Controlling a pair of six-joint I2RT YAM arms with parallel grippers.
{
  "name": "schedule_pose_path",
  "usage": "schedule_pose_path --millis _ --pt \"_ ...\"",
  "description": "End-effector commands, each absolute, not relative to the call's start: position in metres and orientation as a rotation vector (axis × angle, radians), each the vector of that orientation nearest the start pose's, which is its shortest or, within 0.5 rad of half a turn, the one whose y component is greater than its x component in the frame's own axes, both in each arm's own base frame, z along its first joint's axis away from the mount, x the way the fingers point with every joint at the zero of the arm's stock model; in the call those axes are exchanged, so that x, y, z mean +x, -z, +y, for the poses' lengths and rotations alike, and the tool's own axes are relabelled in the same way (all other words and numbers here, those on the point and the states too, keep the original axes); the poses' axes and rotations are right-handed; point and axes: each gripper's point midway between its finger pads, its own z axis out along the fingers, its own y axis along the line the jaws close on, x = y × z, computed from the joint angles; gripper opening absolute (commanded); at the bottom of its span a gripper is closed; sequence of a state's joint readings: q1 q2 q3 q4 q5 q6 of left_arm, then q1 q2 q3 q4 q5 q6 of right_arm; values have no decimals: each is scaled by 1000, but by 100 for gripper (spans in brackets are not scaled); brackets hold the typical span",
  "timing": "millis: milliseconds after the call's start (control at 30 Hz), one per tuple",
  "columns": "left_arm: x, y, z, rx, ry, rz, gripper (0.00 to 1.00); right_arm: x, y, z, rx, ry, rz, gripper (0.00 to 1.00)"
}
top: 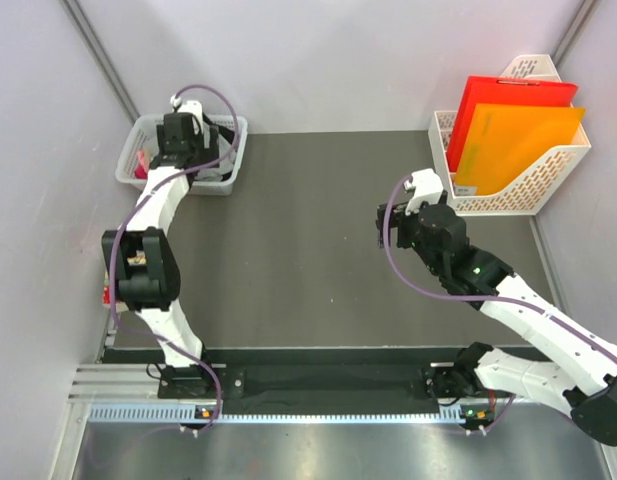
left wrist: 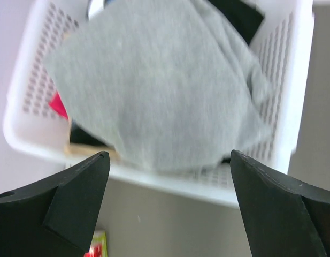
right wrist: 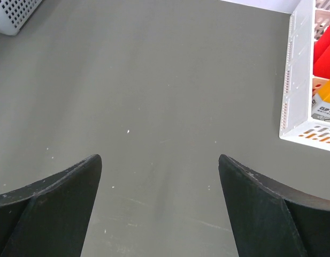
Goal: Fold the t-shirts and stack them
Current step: Grab crumpled tshirt from bin with the left arm
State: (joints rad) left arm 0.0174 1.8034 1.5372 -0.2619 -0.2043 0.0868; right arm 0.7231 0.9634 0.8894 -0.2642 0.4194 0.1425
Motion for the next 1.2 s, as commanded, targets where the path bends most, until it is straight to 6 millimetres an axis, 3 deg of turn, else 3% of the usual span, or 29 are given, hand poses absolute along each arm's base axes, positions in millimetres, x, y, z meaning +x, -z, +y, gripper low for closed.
schedule_pose_path --millis 0,67,100,167,233,367,467,567,600,633,667,733,833,900,933,1000,1033,1100,1133,1167 --pt "557 -224 64 -85 -338 2022 99 287 -253 177 -291 -224 1861 91" --pt "564 -223 72 -122 -332 2016 99 287 -250 177 -297 -220 1867 91" --pt "567 -211 76 -139 -333 2034 99 287 -250 176 -297 -216 1868 91" --pt "571 -207 88 -185 -335 2039 99 287 -249 175 -294 -213 1871 91" --pt "574 -184 95 -205 -316 2089 99 287 -247 174 -295 -200 1875 91" --pt "573 -154 98 -203 -317 2157 99 288 -247 175 -301 -196 1879 91" --pt "571 -148 93 -172 -285 2170 93 289 -246 176 -301 -196 1882 91" --pt "570 -148 87 -148 -255 2170 60 289 -245 177 -298 -198 1885 91" --pt "570 -150 87 -148 -251 2167 44 290 -244 177 -299 -196 1888 90" --pt "569 -151 86 -146 -247 2168 14 289 -243 177 -299 -196 1890 90" --pt "568 -158 86 -146 -246 2156 1 289 -243 177 -299 -198 1888 90" --pt "564 -164 83 -137 -229 2152 0 289 -243 177 -299 -201 1889 90" --pt "556 -188 73 -109 -184 2114 0 289 -245 177 -297 -205 1884 89" --pt "547 -223 64 -78 -131 2053 0 289 -248 177 -295 -208 1879 89" --pt "538 -250 56 -58 -100 2009 0 288 -249 177 -291 -212 1875 89" --pt "526 -281 36 -5 8 1959 0 288 -251 177 -289 -214 1870 89" --pt "513 -315 27 8 45 1897 0 288 -252 176 -285 -216 1865 89" --pt "493 -351 3 68 121 1838 0 288 -254 175 -277 -215 1858 88" --pt "472 -384 -12 118 163 1775 0 289 -254 174 -271 -208 1856 88" --pt "460 -398 -24 148 189 1747 0 290 -255 172 -262 -196 1855 88"
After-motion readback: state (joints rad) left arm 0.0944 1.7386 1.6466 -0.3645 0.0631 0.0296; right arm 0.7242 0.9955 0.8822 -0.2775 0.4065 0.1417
